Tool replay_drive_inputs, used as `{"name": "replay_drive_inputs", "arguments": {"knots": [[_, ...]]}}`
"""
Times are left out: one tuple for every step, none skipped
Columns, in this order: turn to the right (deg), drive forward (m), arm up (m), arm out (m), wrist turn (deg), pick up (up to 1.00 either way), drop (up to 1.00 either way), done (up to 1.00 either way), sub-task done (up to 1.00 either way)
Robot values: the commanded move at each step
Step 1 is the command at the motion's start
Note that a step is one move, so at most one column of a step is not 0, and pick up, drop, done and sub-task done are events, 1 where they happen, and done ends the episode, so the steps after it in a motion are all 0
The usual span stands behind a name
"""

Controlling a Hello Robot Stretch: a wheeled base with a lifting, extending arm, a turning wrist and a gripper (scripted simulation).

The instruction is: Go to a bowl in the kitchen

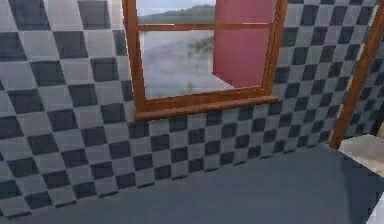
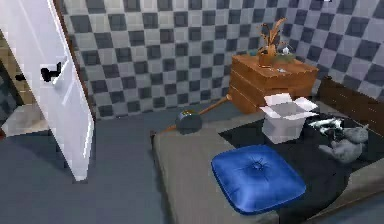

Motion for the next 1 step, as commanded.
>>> {"name": "replay_drive_inputs", "arguments": {"knots": [[24.0, 0.00, 0.00, 0.00, 0.0, 0.00, 0.00, 0.00, 0.00]]}}
